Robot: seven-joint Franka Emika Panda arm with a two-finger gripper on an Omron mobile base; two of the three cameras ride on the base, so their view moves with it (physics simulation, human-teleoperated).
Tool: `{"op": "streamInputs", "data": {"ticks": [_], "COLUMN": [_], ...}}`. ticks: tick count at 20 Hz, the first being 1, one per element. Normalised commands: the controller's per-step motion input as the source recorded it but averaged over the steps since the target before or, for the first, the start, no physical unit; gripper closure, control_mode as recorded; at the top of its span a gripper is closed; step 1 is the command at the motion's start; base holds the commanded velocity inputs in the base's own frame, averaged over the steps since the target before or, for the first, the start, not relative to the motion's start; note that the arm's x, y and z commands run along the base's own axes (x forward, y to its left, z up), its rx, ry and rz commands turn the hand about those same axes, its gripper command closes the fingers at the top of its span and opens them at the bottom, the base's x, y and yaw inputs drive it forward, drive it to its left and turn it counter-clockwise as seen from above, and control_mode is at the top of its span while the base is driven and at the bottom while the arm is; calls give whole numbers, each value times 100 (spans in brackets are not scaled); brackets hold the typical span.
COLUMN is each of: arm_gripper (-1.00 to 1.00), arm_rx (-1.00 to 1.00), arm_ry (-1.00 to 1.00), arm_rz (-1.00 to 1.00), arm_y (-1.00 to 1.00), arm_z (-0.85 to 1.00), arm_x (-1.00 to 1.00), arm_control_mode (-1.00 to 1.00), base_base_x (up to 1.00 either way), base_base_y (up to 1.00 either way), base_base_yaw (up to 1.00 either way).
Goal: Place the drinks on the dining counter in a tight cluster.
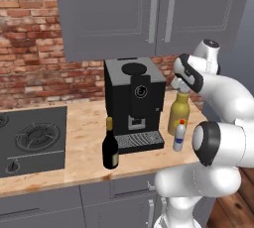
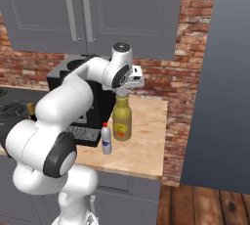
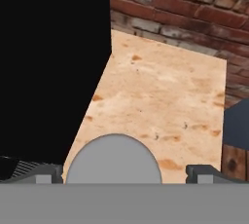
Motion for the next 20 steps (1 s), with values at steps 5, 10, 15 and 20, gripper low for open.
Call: {"op": "streamInputs", "data": {"ticks": [5, 10, 15, 20], "arm_gripper": [-100, -100, -100, -100], "arm_rx": [0, 0, 0, 0], "arm_ry": [0, 0, 0, 0], "arm_rz": [0, 0, 0, 0], "arm_y": [0, 0, 0, 0], "arm_z": [-14, -27, -17, -3], "arm_x": [2, 0, 0, 0], "arm_control_mode": [-100, -100, -100, -100], "base_base_x": [0, 0, 0, 0], "base_base_y": [0, 0, 0, 0], "base_base_yaw": [0, 0, 0, 0]}}
